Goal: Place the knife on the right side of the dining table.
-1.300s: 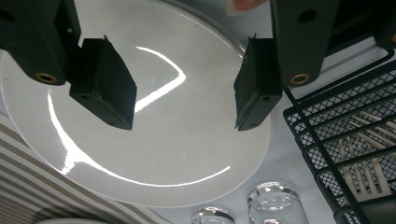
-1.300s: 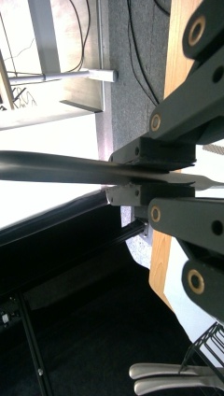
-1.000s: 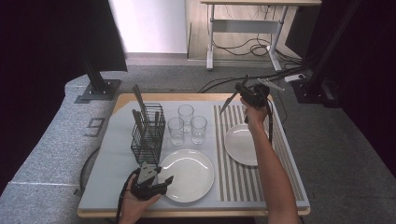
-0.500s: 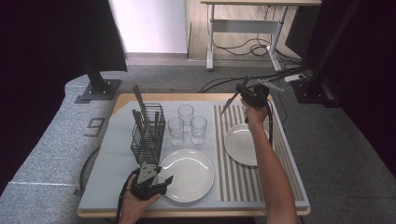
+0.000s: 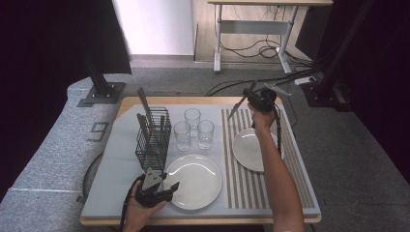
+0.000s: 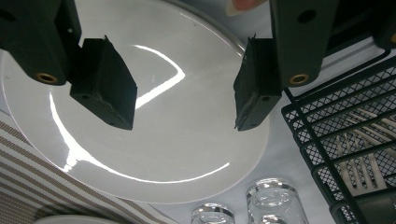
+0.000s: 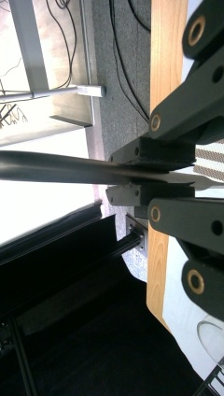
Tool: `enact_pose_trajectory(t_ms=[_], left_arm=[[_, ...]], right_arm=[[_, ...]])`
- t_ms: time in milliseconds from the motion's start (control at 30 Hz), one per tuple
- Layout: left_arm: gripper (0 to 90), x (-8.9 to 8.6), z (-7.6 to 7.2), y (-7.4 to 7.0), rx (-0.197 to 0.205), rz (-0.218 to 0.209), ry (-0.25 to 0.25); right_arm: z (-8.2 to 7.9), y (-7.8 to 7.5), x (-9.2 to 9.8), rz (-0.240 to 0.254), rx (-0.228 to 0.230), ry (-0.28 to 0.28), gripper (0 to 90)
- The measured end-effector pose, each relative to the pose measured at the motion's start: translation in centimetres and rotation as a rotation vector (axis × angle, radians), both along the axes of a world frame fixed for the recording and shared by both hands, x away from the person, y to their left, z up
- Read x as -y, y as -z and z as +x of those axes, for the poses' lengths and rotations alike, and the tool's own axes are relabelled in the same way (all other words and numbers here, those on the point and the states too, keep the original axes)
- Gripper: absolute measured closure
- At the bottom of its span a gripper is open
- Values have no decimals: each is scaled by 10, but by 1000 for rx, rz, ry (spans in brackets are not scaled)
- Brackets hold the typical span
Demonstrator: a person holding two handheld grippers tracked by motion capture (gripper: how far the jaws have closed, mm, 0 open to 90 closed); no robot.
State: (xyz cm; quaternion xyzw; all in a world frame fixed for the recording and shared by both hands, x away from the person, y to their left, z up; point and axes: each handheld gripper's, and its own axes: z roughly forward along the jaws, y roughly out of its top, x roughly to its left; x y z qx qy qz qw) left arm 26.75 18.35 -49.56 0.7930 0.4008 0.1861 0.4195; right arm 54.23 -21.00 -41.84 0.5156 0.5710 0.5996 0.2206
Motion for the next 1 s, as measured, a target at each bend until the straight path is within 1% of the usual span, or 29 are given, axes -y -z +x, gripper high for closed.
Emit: enact_pose_trajectory(t_ms=[133, 367, 567, 733, 833, 867, 1000], left_arm=[[391, 0, 0, 0, 0, 0, 0], [392, 0, 0, 0, -1, 1, 0], [392, 1, 0, 0, -4, 4, 3], [392, 1, 0, 0, -6, 5, 5], [392, 0, 0, 0, -5, 4, 4], [392, 0, 0, 0, -5, 4, 3], [392, 1, 1, 1, -7, 5, 5]], right_arm=[[0, 4, -1, 0, -7, -4, 830], [3, 14, 4, 3, -29, 3, 830], [3, 17, 6, 17, -36, 2, 830], [3, 19, 6, 13, -44, 1, 830], [4, 22, 5, 0, -51, 7, 830], [4, 22, 6, 6, -51, 6, 830], [5, 22, 7, 6, -53, 5, 829]])
